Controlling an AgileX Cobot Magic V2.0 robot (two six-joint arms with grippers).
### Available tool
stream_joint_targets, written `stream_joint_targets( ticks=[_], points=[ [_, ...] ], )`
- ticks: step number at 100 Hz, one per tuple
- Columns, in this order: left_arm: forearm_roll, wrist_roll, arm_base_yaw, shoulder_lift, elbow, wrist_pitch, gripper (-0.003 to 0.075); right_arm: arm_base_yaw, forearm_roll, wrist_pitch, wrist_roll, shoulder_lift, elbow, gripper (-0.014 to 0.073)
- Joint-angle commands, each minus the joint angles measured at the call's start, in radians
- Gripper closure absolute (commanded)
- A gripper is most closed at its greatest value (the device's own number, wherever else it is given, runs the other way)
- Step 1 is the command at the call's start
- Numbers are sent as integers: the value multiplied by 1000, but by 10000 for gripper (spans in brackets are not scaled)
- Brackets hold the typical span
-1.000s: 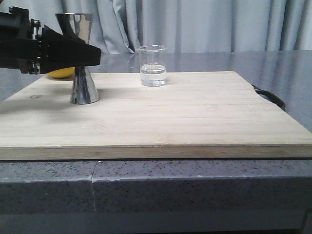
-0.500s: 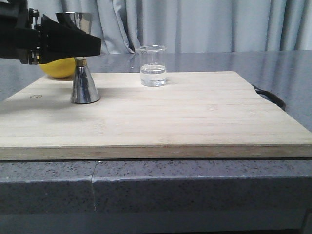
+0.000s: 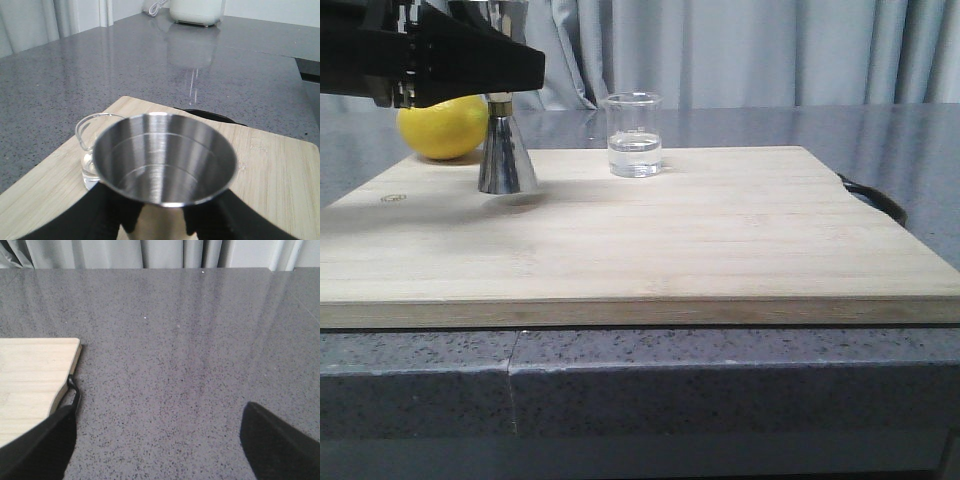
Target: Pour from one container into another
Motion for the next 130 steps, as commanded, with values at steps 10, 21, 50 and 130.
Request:
stream_joint_targets(
  ticks=[10,21,50,130],
  points=[
    [-92,-6,-8,-46,-29,99,447,4,21,-71,-6,36,-94,-3],
    [-92,-6,-8,-46,-29,99,447,27,23,-29,-6,87,-159,-3],
    [-92,-6,-8,-46,-29,90,447,126,24,113,-45,285,-345,-3],
    [-92,-6,-8,-46,-29,90,447,449,157,228,-131,851,-671,-3]
  ],
)
